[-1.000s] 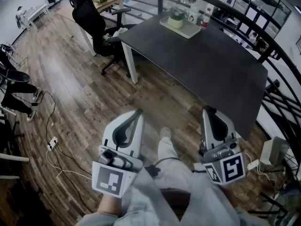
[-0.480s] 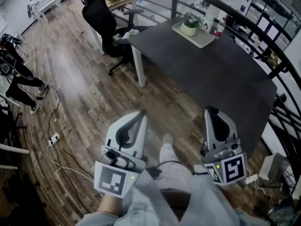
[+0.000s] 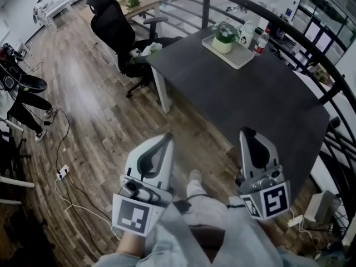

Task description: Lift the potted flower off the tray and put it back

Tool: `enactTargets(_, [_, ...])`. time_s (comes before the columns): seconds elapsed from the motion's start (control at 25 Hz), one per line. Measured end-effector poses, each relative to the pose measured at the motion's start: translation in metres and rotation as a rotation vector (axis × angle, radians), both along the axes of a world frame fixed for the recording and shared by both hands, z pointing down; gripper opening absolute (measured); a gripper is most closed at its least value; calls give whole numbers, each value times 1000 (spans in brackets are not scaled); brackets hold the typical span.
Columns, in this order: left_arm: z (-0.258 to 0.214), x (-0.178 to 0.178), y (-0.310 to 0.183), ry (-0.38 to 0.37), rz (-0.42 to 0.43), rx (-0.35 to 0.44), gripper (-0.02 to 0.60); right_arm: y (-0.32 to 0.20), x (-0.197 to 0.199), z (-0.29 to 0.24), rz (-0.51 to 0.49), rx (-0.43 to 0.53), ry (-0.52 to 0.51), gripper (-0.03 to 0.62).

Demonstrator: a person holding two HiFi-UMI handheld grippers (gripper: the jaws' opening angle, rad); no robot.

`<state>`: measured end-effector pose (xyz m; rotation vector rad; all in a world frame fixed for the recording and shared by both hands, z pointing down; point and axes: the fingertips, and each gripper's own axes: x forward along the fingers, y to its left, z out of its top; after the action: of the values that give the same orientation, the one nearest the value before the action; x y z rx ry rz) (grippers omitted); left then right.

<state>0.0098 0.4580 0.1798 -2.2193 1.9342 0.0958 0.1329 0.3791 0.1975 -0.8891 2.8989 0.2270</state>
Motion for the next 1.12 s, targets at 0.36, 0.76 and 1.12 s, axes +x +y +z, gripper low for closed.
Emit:
enactTargets(0.36, [0,-12,-77,-2,-10,-8,-2,-79,-16,-4,-19,4,-5,0])
enactTargets(0.76, [3,-18,-163,-11,-13,-6,-2,-163,-26,1,-30,9,-5,0])
enactTargets(1.12, [4,-14,-195,-33,6,-13,-2,-191,-26,6,-24,1,-15,0])
